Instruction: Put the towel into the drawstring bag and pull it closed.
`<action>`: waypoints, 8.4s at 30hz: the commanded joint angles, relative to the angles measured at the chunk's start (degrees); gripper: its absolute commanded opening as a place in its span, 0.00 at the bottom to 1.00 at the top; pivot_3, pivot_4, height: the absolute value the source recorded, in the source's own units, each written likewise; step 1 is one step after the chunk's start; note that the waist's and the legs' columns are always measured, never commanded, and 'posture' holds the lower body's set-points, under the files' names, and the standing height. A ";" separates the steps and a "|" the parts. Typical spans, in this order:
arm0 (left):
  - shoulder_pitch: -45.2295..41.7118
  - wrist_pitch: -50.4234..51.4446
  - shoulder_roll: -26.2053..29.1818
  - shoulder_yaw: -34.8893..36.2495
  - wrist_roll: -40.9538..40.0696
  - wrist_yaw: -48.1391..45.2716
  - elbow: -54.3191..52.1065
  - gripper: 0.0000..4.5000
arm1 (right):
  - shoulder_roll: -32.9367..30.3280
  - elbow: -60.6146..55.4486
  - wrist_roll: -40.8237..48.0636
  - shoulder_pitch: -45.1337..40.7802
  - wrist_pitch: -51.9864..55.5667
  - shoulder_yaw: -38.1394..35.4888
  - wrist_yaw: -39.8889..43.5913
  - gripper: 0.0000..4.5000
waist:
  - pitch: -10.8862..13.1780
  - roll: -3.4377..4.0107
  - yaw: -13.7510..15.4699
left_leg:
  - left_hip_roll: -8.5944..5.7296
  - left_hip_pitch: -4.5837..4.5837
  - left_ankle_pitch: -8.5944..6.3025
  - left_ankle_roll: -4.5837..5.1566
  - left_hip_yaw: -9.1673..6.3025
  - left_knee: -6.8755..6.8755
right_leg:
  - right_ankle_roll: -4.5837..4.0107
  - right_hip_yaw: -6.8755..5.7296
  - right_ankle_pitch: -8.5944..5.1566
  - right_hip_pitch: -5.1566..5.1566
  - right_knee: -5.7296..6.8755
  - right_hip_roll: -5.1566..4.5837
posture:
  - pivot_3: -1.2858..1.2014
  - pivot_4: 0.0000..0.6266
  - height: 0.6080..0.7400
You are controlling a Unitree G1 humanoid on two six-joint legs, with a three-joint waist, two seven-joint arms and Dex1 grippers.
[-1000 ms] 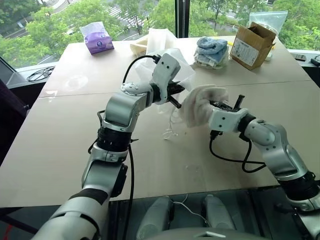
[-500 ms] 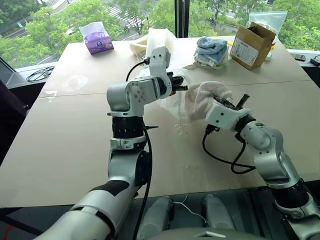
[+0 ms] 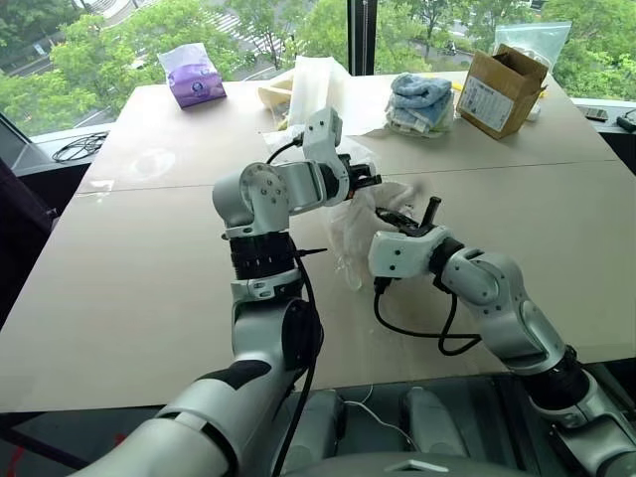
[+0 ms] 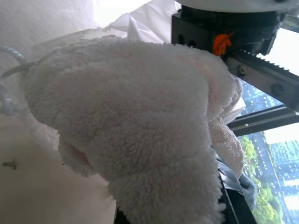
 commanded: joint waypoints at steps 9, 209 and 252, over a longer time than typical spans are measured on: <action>0.69 9.68 -4.63 6.38 -6.75 -0.81 -10.52 0.00 | 16.13 6.84 19.08 -2.19 14.10 -12.15 -2.14 0.01 | 0.00 0.00 -0.28 | 0.03 0.02 0.00 -0.01 -0.02 -0.03 | -0.01 0.00 0.00 -0.01 0.04 0.04 | 0.52 0.24 1.00; 2.74 -3.48 4.40 3.24 -37.49 6.19 8.63 0.00 | -11.51 20.09 36.98 0.25 -9.22 -23.14 -0.76 0.82 | 0.16 -0.30 0.01 | 0.03 0.06 0.03 -0.06 0.34 -0.01 | -0.01 0.31 0.00 -0.28 0.41 0.02 | 0.52 0.24 1.00; 34.89 -34.82 27.14 -34.63 -15.82 -32.60 -21.68 0.48 | -7.49 8.94 41.57 -8.86 7.36 -28.83 -7.03 0.00 | 0.13 -0.22 0.46 | 0.04 0.02 0.03 -0.05 0.34 -0.22 | -0.06 0.34 0.01 -0.34 0.30 -0.01 | 0.52 0.24 1.00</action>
